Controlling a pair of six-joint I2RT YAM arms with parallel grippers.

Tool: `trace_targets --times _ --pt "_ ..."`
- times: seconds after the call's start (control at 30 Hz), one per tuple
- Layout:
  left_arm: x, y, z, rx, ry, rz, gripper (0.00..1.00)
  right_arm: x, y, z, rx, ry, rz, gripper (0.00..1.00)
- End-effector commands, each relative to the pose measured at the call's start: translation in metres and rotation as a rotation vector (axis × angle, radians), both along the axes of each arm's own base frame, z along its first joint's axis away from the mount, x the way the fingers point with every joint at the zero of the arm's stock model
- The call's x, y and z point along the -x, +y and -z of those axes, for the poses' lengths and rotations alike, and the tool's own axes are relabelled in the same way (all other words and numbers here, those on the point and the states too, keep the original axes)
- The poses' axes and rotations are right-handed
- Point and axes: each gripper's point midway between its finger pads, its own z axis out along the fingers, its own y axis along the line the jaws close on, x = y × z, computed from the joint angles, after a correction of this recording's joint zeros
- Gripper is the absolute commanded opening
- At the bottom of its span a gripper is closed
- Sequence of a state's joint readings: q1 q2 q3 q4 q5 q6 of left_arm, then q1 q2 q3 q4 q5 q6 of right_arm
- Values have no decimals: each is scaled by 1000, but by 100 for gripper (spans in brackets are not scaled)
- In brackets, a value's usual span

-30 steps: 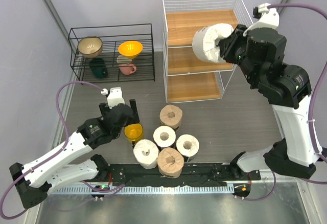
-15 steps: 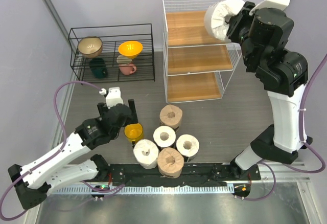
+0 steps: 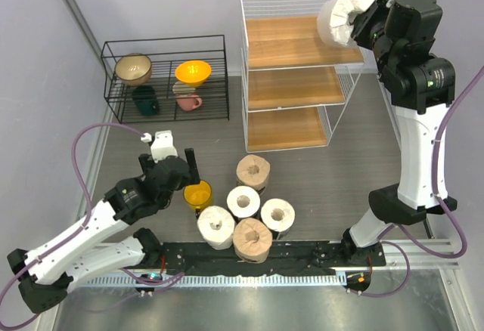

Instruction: Place and organize the paper towels onto the shelf

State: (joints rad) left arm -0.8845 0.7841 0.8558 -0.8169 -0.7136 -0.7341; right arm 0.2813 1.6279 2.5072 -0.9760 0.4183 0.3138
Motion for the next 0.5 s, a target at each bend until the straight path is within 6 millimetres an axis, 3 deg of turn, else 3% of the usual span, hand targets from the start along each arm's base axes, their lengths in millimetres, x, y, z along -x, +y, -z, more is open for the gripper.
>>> trace_targets --times 0.0,0.47 --pt "1 5 -4 21 -20 -25 100 0 10 -15 -25 -52 -64 13" --pt "4 3 0 23 -8 -12 100 -7 23 -1 -11 -13 -128 15"
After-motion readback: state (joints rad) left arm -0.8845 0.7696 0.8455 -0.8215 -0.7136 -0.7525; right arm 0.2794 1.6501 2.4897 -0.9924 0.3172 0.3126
